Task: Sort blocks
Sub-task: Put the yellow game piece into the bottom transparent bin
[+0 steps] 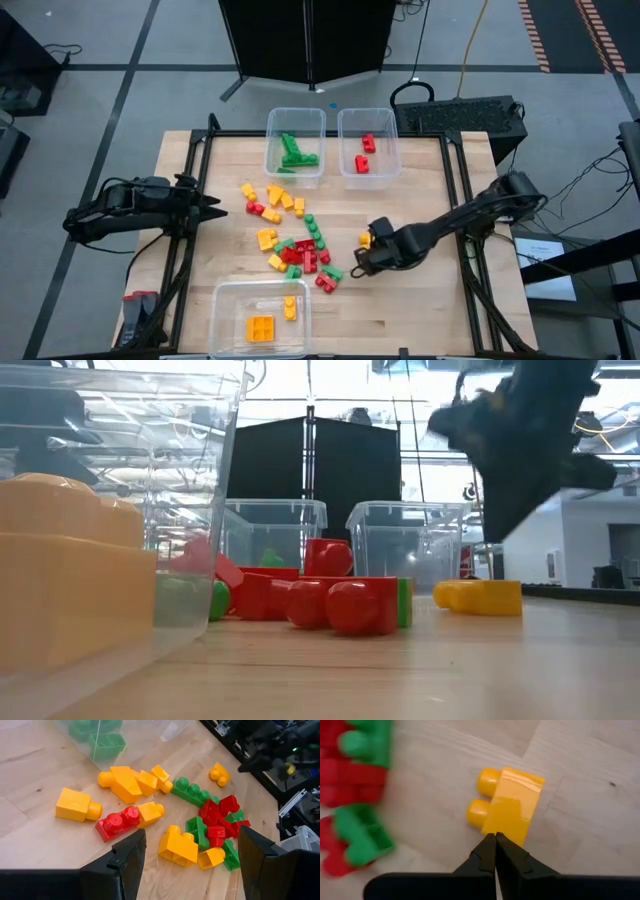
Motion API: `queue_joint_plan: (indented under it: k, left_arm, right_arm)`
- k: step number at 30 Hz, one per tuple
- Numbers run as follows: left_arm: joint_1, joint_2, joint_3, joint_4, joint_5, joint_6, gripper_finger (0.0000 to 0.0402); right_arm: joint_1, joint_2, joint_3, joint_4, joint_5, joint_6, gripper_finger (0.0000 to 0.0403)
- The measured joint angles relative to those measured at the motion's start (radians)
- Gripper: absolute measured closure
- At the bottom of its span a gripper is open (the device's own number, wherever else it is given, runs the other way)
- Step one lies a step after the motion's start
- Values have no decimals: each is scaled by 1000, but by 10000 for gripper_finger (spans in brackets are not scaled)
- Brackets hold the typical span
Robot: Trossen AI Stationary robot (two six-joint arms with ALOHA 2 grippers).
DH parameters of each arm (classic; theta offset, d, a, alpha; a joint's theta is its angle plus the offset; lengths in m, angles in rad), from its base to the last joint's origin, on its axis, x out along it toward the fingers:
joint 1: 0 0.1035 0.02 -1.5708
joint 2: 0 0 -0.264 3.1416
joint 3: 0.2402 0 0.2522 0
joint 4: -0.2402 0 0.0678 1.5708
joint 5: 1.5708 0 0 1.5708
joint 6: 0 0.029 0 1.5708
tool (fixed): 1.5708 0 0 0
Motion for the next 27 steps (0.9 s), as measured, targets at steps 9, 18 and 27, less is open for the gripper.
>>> queue_joint_plan:
  k: [9,18,27]
  left_arm:
    - [0,0,0,0,0,1,191]
    - [0,0,0,0,0,3,191]
    - [0,0,0,0,0,3,191]
  right_arm:
    - [20,-170,0,199,-20,-401,317]
    - [-40,-165,1,229,-193,-845,157]
    - [-128,-127,1,70,-218,-1009,82]
